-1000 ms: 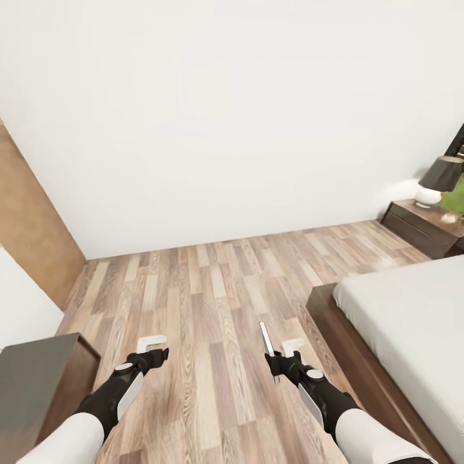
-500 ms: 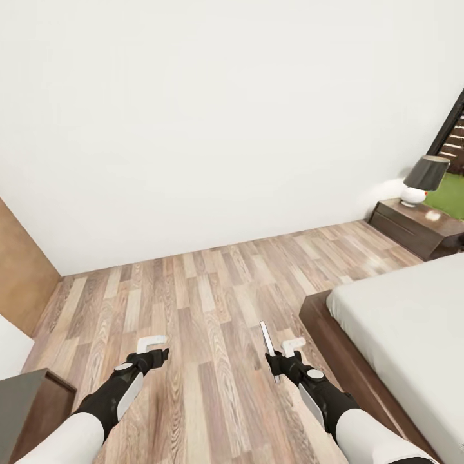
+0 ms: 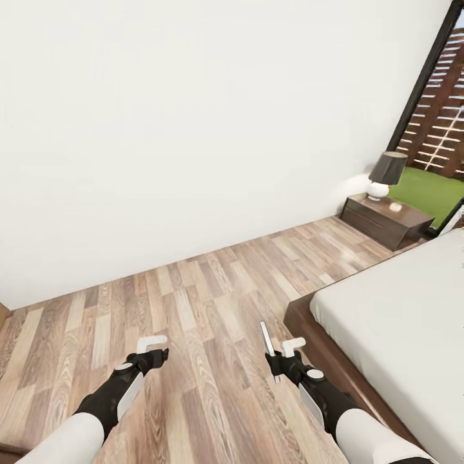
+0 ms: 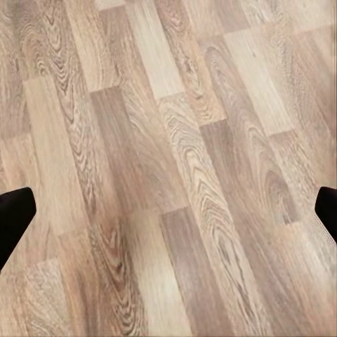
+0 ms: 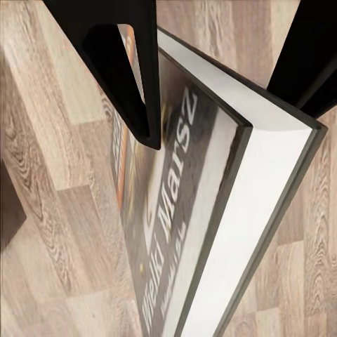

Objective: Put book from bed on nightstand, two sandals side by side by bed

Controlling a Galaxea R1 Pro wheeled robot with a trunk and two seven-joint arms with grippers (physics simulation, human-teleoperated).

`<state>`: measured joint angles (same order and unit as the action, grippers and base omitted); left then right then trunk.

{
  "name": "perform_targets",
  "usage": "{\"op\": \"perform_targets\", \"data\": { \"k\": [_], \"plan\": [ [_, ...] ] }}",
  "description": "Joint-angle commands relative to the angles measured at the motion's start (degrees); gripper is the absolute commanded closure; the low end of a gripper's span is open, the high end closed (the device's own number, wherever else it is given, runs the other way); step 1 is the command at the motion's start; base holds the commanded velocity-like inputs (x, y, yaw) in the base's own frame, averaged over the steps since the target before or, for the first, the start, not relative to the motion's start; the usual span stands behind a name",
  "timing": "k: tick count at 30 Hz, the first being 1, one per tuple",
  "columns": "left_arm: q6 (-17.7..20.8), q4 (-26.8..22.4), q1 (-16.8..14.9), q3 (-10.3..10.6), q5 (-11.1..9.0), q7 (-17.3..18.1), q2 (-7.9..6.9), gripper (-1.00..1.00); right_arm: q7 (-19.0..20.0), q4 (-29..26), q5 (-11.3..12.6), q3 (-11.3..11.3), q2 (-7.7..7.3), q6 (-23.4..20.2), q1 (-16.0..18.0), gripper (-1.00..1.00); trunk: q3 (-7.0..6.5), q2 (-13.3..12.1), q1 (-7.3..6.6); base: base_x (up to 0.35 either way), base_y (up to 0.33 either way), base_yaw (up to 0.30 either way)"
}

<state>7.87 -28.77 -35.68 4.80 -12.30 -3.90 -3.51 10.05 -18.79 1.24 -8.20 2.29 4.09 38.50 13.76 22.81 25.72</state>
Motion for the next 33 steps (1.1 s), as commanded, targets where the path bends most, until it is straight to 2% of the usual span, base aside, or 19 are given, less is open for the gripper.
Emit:
{"op": "perform_targets", "data": {
  "k": [1, 9, 33],
  "plan": [
    [0.3, -0.1, 0.0, 0.5, -0.6, -0.4, -0.09, -1.00, 0.1, 0.1, 0.2, -0.2, 0.00, 0.2, 0.1, 1.00, 0.10, 0.1, 0.06, 0.319, 0.174, -0.284],
    [0.4, -0.1, 0.0, 0.5, -0.6, -0.4, -0.09, -1.00, 0.1, 0.1, 0.2, -0.2, 0.03, 0.2, 0.1, 1.00, 0.10, 0.1, 0.06, 0.309, 0.195, -0.162],
    [0.4, 0.0, 0.0, 0.4, -0.7, -0.4, -0.03, -1.00, 0.0, 0.1, 0.2, -0.2, 0.07, 0.4, 0.1, 1.00, 0.10, 0.1, 0.06, 0.302, 0.204, -0.003]
  ]
}}
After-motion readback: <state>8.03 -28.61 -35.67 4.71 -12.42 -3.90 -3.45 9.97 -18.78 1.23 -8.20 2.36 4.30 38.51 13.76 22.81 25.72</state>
